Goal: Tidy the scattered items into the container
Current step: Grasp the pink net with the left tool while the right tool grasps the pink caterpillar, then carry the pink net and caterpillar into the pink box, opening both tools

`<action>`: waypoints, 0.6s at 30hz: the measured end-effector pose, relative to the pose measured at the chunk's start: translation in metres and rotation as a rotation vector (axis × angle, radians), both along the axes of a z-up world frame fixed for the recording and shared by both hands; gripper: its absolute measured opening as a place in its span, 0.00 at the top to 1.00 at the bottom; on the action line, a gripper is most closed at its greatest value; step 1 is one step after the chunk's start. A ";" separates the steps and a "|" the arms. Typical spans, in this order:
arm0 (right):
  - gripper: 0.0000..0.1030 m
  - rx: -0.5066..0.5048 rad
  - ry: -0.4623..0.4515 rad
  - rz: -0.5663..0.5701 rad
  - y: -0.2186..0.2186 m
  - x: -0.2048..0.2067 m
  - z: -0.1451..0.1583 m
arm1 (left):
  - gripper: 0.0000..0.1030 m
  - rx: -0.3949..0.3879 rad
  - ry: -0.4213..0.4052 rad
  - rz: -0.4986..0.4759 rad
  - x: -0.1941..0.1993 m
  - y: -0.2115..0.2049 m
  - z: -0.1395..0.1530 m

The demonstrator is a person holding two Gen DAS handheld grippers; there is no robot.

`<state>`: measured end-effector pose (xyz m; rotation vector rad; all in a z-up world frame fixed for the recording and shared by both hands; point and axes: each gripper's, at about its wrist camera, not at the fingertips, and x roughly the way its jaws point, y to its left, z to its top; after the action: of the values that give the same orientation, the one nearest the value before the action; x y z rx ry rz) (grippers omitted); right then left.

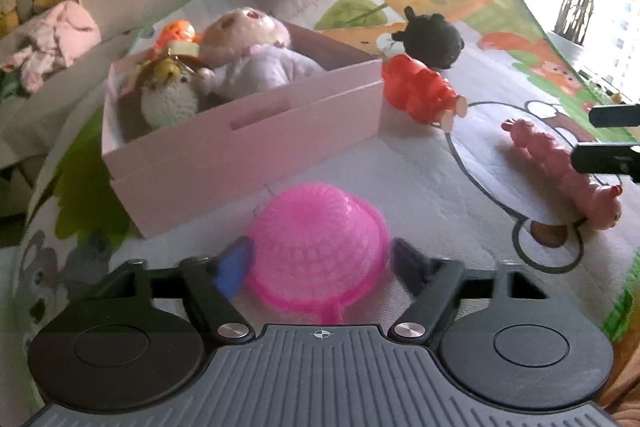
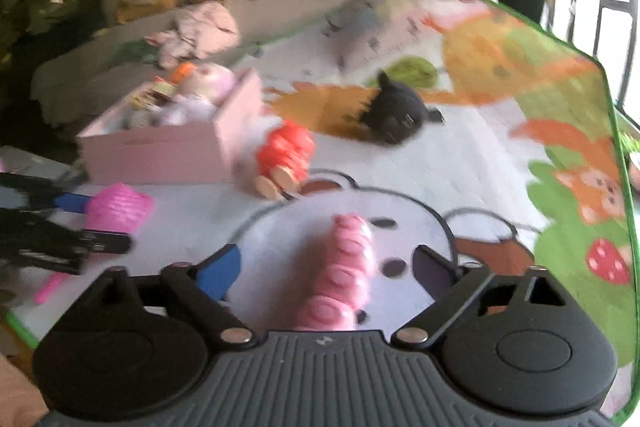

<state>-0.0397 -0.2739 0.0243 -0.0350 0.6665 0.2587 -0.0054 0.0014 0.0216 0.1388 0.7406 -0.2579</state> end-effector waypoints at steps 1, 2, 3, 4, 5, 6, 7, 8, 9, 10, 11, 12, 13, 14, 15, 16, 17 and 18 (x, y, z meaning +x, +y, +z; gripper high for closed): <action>0.24 0.005 0.016 -0.005 0.000 0.005 -0.003 | 0.24 -0.004 0.002 0.000 -0.001 0.000 0.000; 0.29 0.011 0.031 -0.009 0.001 0.009 -0.006 | 0.24 -0.006 0.004 -0.001 -0.002 0.001 0.000; 0.32 0.014 0.045 -0.010 0.002 0.013 -0.010 | 0.24 -0.004 0.005 -0.001 -0.003 0.001 0.000; 0.41 0.013 0.057 -0.010 0.003 0.015 -0.013 | 0.24 -0.001 0.006 0.001 -0.004 0.000 0.000; 0.52 0.011 0.076 -0.008 0.004 0.018 -0.017 | 0.24 0.001 0.007 0.003 -0.005 0.000 0.000; 0.54 0.005 0.086 -0.008 0.005 0.019 -0.020 | 0.24 0.002 0.008 0.006 -0.005 0.000 0.000; 0.59 -0.003 0.079 -0.007 0.005 0.016 -0.020 | 0.24 0.001 0.008 0.007 -0.006 0.000 0.000; 0.66 -0.005 0.081 -0.003 0.005 0.015 -0.020 | 0.24 0.002 0.008 0.008 -0.007 0.000 0.000; 0.67 0.001 0.086 0.002 0.005 0.015 -0.019 | 0.23 0.002 0.008 0.009 -0.007 0.000 0.000; 0.67 0.014 0.094 0.009 0.005 0.014 -0.019 | 0.20 0.002 0.011 0.009 -0.007 -0.001 0.000; 0.67 0.029 0.102 0.016 0.005 0.011 -0.018 | 0.16 0.000 0.013 0.007 -0.008 -0.001 0.000; 0.67 0.041 0.109 0.025 0.006 0.010 -0.017 | 0.15 -0.002 0.014 0.006 -0.008 -0.001 0.000; 0.67 0.054 0.116 0.034 0.007 0.009 -0.016 | 0.13 -0.001 0.015 0.006 -0.008 -0.002 -0.001; 0.67 0.073 0.126 0.047 0.008 0.008 -0.016 | 0.13 0.001 0.014 0.007 -0.008 -0.003 -0.002; 0.67 0.098 0.141 0.064 0.010 0.009 -0.015 | 0.13 0.002 0.012 0.007 -0.008 -0.003 -0.002; 0.67 0.117 0.152 0.077 0.013 0.009 -0.015 | 0.15 0.005 0.008 0.006 -0.008 -0.003 -0.003; 0.67 0.135 0.163 0.093 0.016 0.009 -0.014 | 0.18 0.008 0.005 0.004 -0.008 -0.003 -0.003; 0.67 0.145 0.170 0.106 0.019 0.010 -0.014 | 0.21 0.013 -0.001 0.003 -0.009 -0.003 -0.003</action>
<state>-0.0302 -0.2553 0.0105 0.0913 0.8142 0.4149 -0.0145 -0.0018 0.0190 0.1505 0.7421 -0.2500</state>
